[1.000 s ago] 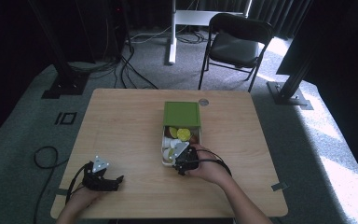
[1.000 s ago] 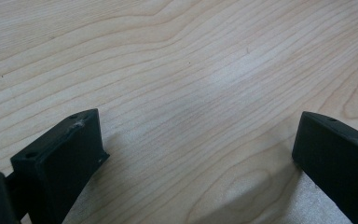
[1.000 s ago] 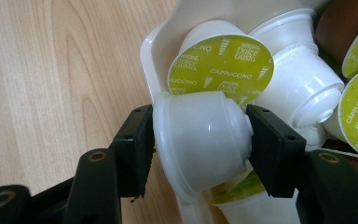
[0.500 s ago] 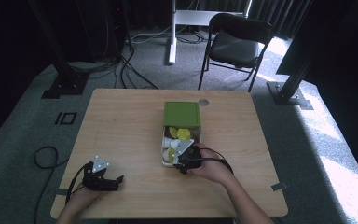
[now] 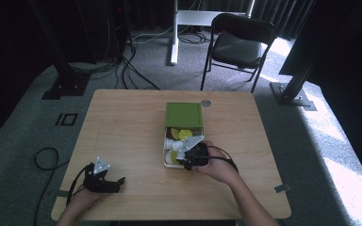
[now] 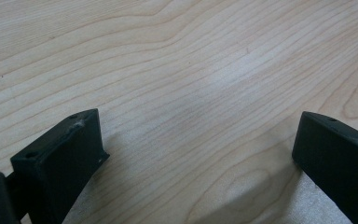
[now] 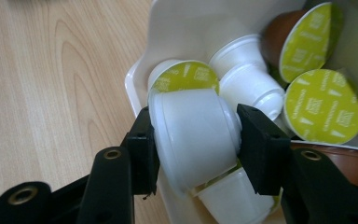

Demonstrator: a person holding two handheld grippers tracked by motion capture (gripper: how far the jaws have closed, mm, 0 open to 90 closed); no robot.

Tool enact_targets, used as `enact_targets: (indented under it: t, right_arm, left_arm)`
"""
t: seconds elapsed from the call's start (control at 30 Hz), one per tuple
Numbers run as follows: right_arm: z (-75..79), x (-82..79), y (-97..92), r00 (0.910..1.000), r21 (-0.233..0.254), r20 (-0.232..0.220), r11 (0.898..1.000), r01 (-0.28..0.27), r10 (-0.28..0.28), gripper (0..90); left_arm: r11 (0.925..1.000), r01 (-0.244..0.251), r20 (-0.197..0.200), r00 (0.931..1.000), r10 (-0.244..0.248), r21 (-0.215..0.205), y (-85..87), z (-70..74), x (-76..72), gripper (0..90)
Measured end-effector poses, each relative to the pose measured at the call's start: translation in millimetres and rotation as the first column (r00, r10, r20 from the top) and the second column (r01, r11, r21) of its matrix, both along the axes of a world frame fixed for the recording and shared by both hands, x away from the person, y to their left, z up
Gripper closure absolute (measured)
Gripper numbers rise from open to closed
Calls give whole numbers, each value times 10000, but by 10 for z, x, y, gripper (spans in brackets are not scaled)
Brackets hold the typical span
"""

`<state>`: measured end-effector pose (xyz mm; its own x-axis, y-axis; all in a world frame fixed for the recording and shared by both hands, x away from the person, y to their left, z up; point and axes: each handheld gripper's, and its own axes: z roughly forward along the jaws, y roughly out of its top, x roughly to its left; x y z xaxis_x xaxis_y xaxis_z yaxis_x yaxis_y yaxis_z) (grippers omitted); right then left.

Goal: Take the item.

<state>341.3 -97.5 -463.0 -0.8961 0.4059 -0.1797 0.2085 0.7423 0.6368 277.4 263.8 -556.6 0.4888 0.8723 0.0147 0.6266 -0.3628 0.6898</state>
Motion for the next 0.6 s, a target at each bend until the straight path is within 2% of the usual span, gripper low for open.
enact_targets:
  t: [0.07,0.1,0.23,0.27,0.33,0.4,0.47,0.5,0.53,0.57,0.6]
  right_arm:
    - [37,9,-17,9996,289,170,9994,198,-203,529]
    - [64,11,-29,9986,635,243,9969,455,-472,531]
    - [124,17,-70,9928,1389,619,9859,933,-1027,533]
    - [124,17,-70,9928,1389,619,9859,933,-1027,533]
    - [154,17,-99,9908,1834,598,9770,1085,-1212,535]
    - [175,14,-119,9905,1978,613,9742,1090,-1232,535]
    - [209,13,-162,9886,2418,556,9625,1227,-1400,537]
    - [209,13,-162,9886,2418,556,9625,1227,-1400,537]
    - [222,12,-180,9865,2605,585,9563,1327,-1529,537]
    - [233,16,-195,9872,2581,591,9576,1279,-1478,537]
    - [244,15,-211,9857,2698,657,9538,1321,-1551,537]
  left_arm:
    - [10000,0,-1,10000,0,1,0,0,0,28]
    - [10000,-2,1,10000,2,0,0,0,0,28]
    - [10000,0,0,10000,0,1,0,0,0,28]
    - [10000,0,0,10000,0,1,0,0,0,28]
    - [10000,3,2,10000,-3,3,0,0,0,28]
    - [10000,1,-1,10000,-1,3,0,0,0,28]
    - [10000,0,-2,10000,0,-1,0,0,0,28]
    - [10000,0,-6,10000,0,-2,0,1,0,28]
    - [10000,-3,-6,10000,3,-2,0,0,0,28]
    - [10000,-2,-4,10000,2,-1,0,0,0,28]
    - [10000,-5,-5,10000,5,-1,0,0,0,28]
